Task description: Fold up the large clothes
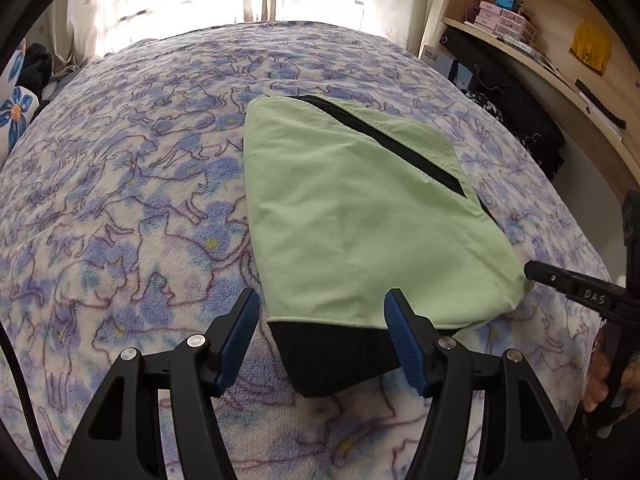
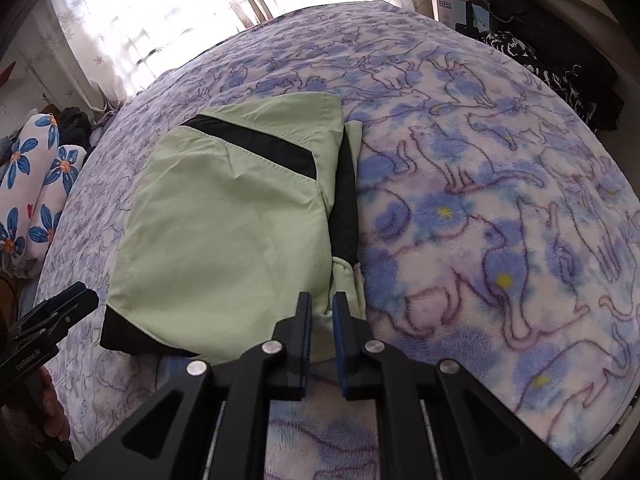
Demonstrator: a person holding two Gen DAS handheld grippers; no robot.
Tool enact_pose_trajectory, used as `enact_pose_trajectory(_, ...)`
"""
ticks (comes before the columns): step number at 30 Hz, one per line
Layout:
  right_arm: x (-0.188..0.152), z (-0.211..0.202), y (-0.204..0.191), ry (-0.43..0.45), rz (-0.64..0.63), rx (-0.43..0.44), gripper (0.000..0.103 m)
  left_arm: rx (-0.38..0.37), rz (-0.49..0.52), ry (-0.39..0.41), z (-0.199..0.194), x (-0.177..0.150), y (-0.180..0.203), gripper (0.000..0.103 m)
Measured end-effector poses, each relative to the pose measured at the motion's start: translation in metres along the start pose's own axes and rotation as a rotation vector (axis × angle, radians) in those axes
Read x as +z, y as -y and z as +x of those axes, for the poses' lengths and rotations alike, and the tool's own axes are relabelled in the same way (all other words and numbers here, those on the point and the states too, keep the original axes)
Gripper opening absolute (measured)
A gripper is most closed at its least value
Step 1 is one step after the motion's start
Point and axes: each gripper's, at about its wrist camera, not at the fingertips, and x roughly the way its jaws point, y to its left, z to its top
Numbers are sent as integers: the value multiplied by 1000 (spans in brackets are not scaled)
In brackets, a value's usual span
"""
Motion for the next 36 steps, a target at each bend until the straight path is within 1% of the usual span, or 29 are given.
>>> enact_pose_trajectory(1,-1,-1,1,-4,1,21,21,7,9,-3,0,-1,0,63)
enact_pose_trajectory(2,-1,-3,1,-7,4,44,32,10,19,-11,0,-2,1,63)
enact_pose_trajectory(4,-2,-5,2,-5,7,61,43,7,30,-29,3,-2,1,63)
enact_pose_trajectory(5,-2,-6,2,-3,2,63,46,11,31,-40,5,-3,1,63)
enact_pose_trajectory(9,2,-3,6,-9,7,58,47,21,22,-71,14,-1,-2,63)
enact_pose_trajectory(12,8,2,14,-11,46,85,51,5,12,-88,22,2,-6,64)
enact_pose_trajectory(13,10,4,17,-12,61,95,54,-6,8,-96,25,4,-8,67)
enact_pose_trajectory(14,14,6,20,-13,79,110,59,-23,-3,-106,29,6,-10,73)
enact_pose_trajectory(15,17,8,22,-11,97,122,60,-39,-16,-112,33,9,-13,74)
enact_pose_trajectory(19,33,23,34,-19,161,163,61,-128,-78,-153,51,20,-24,75)
enact_pose_trajectory(21,39,33,39,-35,178,172,61,-151,-101,-164,59,24,-28,75)
enact_pose_trajectory(25,51,56,51,-70,184,143,61,-165,-118,-161,72,32,-33,77)
enact_pose_trajectory(27,55,68,57,-91,191,148,61,-176,-131,-163,78,36,-37,79)
enact_pose_trajectory(31,61,84,64,-111,213,191,61,-213,-179,-175,93,42,-49,79)
enact_pose_trajectory(34,67,91,62,-118,205,228,62,-265,-230,-184,105,45,-56,82)
enact_pose_trajectory(36,71,98,60,-127,201,268,63,-302,-260,-189,113,46,-60,83)
